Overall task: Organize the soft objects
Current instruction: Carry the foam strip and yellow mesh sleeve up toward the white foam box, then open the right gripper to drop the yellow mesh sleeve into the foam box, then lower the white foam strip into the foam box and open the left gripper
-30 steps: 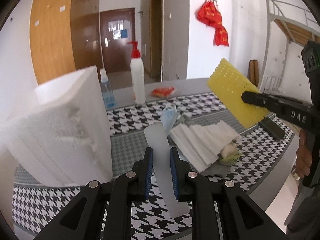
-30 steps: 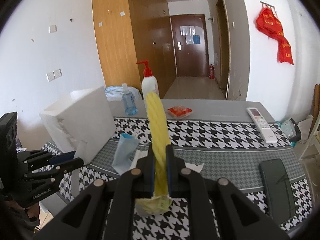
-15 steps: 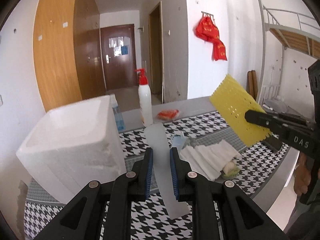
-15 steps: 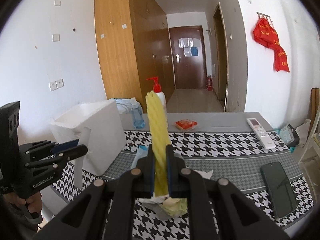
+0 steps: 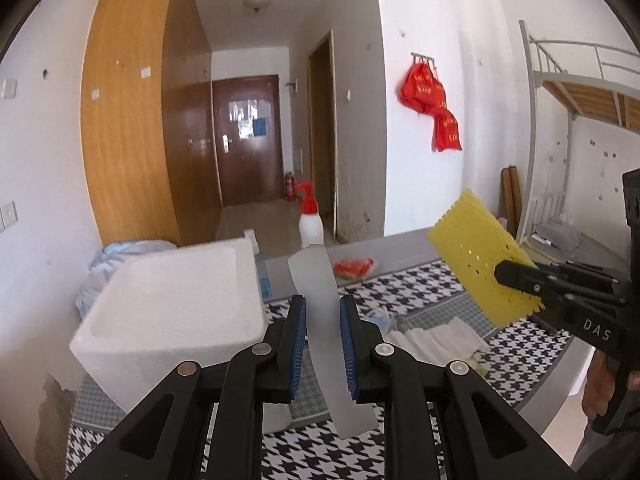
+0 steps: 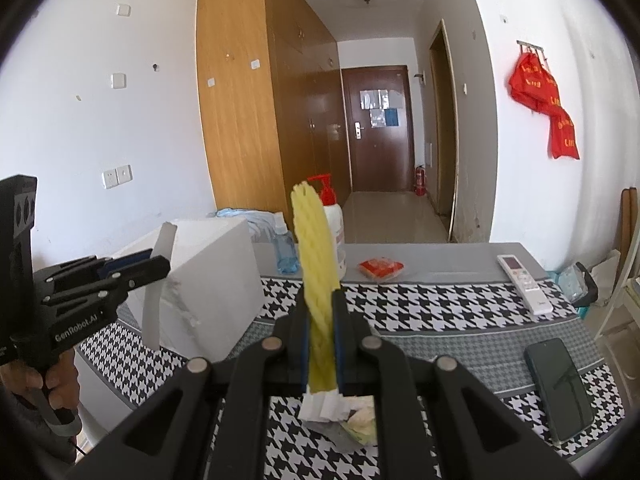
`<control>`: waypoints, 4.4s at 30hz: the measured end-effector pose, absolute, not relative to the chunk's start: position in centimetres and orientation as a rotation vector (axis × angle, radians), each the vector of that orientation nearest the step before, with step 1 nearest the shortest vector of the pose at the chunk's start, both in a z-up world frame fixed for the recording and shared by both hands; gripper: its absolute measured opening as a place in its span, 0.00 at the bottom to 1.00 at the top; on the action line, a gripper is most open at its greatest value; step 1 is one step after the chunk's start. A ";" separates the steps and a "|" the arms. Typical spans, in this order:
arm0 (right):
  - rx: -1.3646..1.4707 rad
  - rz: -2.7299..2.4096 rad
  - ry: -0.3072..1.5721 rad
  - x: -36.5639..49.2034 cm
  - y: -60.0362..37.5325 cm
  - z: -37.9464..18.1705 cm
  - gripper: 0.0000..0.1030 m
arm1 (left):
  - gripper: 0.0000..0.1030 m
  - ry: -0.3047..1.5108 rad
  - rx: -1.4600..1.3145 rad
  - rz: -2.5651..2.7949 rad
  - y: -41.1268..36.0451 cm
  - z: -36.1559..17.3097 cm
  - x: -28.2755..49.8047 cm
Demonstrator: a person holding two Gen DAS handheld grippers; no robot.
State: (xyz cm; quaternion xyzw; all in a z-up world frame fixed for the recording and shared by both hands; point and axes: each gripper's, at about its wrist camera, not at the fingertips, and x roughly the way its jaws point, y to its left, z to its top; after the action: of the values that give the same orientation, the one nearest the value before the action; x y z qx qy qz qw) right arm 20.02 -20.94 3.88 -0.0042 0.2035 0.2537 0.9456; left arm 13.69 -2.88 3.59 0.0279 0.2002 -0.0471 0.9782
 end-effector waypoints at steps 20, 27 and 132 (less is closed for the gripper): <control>-0.031 0.555 0.359 20.3 -17.9 5.9 0.12 | 0.18 0.293 0.050 -0.023 0.4 7.3 13.4; -0.047 0.585 0.351 20.6 -16.2 6.3 0.12 | 0.18 0.273 0.057 0.016 1.5 7.5 12.9; -0.186 0.788 0.418 23.4 -0.3 5.3 0.93 | 0.19 0.299 -0.055 0.323 15.7 5.1 8.5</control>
State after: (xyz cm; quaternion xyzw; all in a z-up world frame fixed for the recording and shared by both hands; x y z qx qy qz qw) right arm 23.38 -0.32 5.29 -0.0899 0.2016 0.3803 0.8981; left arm 8.46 15.72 5.08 -0.0273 0.1482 0.1603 0.9755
